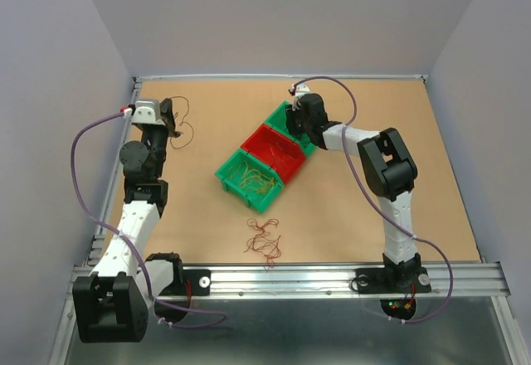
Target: Untangle the cables
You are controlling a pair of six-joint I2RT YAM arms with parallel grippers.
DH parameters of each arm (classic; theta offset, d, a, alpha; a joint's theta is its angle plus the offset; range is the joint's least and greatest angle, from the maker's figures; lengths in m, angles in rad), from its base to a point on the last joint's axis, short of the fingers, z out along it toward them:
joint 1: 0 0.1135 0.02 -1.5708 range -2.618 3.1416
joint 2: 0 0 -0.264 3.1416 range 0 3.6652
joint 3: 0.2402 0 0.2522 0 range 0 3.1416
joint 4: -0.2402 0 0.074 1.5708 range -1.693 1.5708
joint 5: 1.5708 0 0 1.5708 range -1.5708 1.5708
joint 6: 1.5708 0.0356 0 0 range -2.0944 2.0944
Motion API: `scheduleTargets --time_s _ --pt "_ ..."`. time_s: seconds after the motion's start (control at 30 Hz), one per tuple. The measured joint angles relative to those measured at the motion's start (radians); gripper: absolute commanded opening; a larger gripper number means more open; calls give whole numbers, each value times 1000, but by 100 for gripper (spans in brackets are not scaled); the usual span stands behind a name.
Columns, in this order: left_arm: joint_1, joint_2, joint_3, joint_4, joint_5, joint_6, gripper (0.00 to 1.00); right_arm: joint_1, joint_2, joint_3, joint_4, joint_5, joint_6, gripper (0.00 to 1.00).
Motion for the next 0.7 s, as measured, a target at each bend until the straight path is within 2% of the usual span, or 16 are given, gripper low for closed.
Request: scheduleTargets --time_s 0.07,0.2,0.33,0.53,0.57,0.6,0.7 --pt "-11 0 0 0 3 2 0 0 0 0 37 6 -7 38" --pt "-19 0 0 0 4 3 0 0 -3 -10 138 25 -38 46" --pt "-20 0 -1 0 4 4 0 1 -35 -66 253 39 -82 49" --pt "-21 -2 -2 -1 14 5 0 2 -78 -98 309 19 -93 73" --pt "-22 -3 -2 0 22 7 0 2 -97 -114 312 11 -92 75" --pt "-22 -5 -2 -1 30 9 0 2 -121 -134 314 2 -93 83" --pt "-33 -23 -12 0 51 16 0 2 -202 -185 317 -35 -87 91"
